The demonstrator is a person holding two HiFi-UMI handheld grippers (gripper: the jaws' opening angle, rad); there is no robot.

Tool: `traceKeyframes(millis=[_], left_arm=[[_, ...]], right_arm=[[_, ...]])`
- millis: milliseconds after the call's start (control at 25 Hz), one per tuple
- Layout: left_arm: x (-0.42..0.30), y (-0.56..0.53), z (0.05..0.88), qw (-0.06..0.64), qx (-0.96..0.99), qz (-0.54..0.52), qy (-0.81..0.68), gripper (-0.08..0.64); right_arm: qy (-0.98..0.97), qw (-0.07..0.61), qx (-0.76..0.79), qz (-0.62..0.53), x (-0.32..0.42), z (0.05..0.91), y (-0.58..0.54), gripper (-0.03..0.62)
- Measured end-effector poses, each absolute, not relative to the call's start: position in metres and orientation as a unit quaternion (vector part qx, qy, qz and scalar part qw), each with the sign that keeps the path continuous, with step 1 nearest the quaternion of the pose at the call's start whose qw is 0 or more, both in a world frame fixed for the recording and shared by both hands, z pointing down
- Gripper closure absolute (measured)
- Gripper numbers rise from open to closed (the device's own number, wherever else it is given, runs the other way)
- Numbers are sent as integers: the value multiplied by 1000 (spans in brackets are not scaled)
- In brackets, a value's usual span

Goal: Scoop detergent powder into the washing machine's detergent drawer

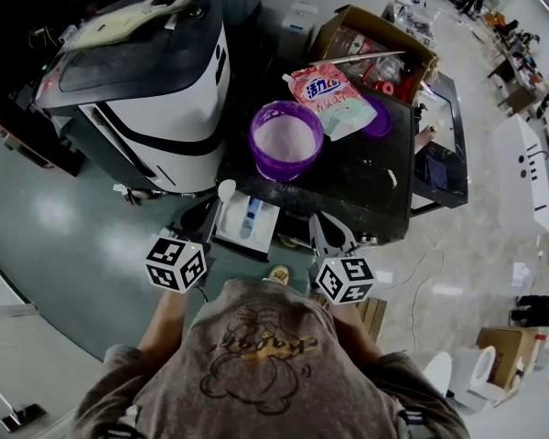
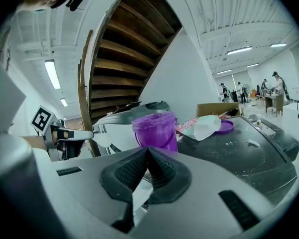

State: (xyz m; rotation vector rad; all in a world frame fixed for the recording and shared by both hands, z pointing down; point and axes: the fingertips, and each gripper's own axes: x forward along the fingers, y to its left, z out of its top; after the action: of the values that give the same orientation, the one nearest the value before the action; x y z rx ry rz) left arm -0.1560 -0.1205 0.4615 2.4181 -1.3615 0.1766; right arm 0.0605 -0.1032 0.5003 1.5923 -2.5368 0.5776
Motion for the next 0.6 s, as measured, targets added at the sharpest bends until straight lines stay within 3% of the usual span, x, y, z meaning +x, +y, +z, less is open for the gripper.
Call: traceKeyframes(millis=[600], left_arm=[[-161, -120, 463, 182, 856, 68, -480, 537]], right_arm=[[-834, 42, 516, 191, 53, 500, -102, 594]])
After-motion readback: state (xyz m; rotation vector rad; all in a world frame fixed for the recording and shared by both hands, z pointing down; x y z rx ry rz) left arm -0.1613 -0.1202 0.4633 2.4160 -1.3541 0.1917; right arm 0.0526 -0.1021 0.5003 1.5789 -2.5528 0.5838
